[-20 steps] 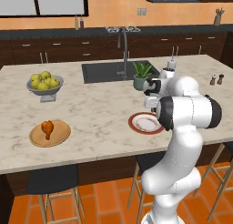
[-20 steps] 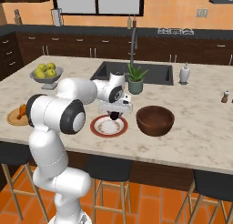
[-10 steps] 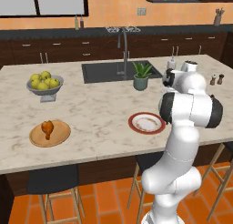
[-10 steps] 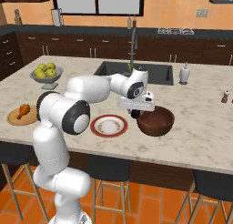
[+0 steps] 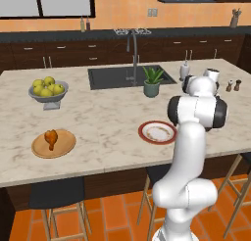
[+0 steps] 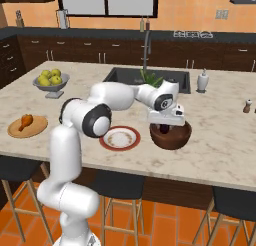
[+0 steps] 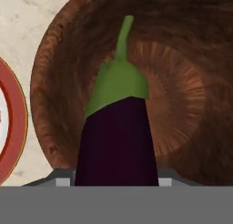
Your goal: Pick the chicken drumstick and eggplant from their plates and place them in the bowl. Then put the bowl in the fridge.
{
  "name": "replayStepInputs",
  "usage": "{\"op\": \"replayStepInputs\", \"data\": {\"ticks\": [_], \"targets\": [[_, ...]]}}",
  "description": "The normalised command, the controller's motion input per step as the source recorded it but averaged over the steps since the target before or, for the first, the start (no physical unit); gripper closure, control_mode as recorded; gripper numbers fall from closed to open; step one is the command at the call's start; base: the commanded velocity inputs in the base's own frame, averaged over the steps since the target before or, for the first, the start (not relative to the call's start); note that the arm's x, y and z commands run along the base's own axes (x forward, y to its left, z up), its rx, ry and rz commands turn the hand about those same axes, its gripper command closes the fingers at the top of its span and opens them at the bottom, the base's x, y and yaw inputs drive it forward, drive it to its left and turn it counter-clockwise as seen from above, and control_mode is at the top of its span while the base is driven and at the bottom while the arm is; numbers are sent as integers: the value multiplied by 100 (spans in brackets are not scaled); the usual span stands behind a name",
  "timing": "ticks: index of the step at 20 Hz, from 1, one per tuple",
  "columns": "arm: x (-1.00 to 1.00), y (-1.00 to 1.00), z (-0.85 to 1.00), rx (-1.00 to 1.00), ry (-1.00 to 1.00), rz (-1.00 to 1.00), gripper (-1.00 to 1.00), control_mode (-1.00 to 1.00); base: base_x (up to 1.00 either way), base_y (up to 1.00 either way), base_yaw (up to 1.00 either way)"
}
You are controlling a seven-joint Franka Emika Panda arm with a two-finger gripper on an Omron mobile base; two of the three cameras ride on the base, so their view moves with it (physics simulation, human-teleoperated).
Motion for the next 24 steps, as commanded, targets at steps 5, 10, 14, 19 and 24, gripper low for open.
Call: {"op": "replayStepInputs", "data": {"ticks": [5, 10, 14, 19, 24], "targets": [[33, 0, -32, -3, 18, 0, -100, -100, 0, 0, 0], [5, -8, -46, -1, 14, 0, -100, -100, 0, 0, 0], [5, -11, -4, 2, 1, 1, -100, -100, 0, 0, 0], [-28, -3, 47, 3, -1, 1, -100, -100, 0, 0, 0], [-96, 79, 61, -6, -12, -1, -100, -100, 0, 0, 0]]}}
